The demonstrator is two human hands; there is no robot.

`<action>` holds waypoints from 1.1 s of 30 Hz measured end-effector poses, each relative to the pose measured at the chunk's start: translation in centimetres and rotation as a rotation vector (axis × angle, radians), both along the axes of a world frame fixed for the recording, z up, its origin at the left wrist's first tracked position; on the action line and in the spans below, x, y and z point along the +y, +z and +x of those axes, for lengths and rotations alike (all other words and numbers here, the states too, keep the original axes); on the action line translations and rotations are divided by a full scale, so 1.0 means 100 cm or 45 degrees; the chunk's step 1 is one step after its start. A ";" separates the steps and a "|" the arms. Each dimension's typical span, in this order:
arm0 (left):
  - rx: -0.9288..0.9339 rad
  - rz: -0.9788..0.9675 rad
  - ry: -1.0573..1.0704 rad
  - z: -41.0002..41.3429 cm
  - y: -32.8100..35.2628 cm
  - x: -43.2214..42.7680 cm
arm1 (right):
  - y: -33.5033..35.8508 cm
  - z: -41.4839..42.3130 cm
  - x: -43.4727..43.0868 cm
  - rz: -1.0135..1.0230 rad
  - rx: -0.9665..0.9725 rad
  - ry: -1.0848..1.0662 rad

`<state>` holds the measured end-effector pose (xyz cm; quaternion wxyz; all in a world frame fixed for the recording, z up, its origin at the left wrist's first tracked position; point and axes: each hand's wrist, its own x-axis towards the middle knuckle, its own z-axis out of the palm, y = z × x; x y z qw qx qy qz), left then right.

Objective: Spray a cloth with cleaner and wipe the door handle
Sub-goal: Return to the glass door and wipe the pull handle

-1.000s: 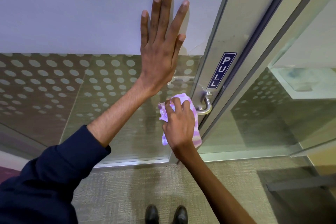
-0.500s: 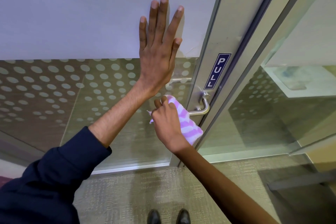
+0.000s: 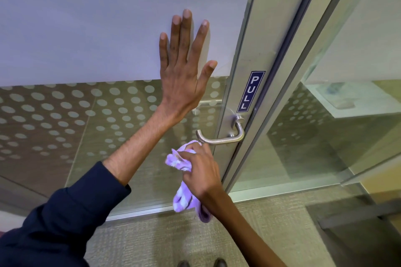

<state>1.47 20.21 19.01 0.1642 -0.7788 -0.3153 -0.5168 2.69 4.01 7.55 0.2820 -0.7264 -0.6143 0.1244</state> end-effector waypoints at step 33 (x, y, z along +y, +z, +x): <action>0.144 -1.316 -1.017 0.069 -0.055 -0.208 | 0.085 0.156 -0.163 1.011 1.406 -0.815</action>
